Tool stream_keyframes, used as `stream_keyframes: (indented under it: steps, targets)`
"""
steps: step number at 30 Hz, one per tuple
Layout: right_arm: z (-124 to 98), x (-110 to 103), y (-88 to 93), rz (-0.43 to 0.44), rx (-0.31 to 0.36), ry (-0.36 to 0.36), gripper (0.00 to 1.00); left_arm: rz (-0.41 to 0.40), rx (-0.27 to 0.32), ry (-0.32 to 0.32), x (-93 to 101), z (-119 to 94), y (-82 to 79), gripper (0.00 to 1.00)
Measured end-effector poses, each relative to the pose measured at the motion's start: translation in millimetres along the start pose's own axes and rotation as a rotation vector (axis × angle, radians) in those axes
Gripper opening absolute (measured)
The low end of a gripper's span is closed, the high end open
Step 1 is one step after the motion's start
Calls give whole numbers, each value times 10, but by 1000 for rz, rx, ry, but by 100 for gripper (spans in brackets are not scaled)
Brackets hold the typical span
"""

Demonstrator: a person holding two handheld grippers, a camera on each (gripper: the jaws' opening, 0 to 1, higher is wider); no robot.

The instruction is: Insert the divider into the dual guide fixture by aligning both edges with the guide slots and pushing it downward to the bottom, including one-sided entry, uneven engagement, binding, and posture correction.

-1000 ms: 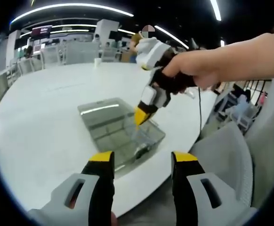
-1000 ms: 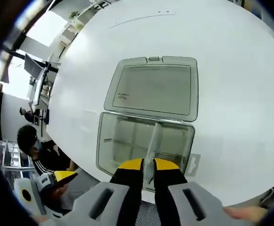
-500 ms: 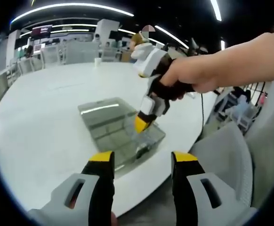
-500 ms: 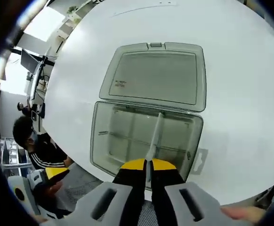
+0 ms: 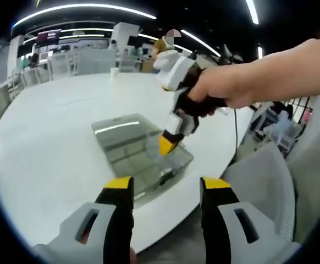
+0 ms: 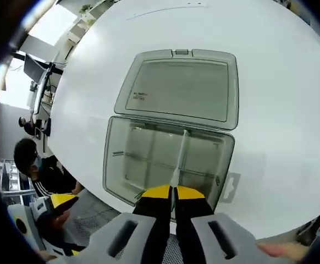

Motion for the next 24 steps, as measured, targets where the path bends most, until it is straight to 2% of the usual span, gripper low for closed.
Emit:
stream_keyframes:
  steps: [8, 11, 14, 18, 21, 23, 24]
  targets:
    - [7, -13, -24, 22, -13, -9, 0, -1, 3, -2, -8, -8, -2, 46]
    - [-9, -23, -24, -9, -10, 0, 0, 1, 3, -1, -4, -5, -5, 46]
    - [-24, -42, -46, -3, -4, -9, 0, 2, 2, 1, -4, 0, -4, 46]
    - [-71, -57, -83, 3, 10, -7, 3, 5, -2, 5, 5, 8, 0, 46]
    - [-73, -118, -101, 18, -13, -16, 8, 10, -7, 10, 17, 16, 3, 46]
    - [-30, -127, -110, -6, -20, 2, 12, 11, -10, 11, 18, 18, 3, 46]
    - [-12, -145, -81, 8, -32, 5, 13, 11, -11, 11, 18, 18, 5, 46]
Point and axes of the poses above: the point that each gripper's makers call its tool centre point, and the gripper's own axes: z roughly forward along the fingers, x roughly to its right, y roughly out of its underside, the point moved 6 cm from there along -z, roughly backward along the fingers, and after that the axes turned 10 degrees about z, right-handed, at the moved point
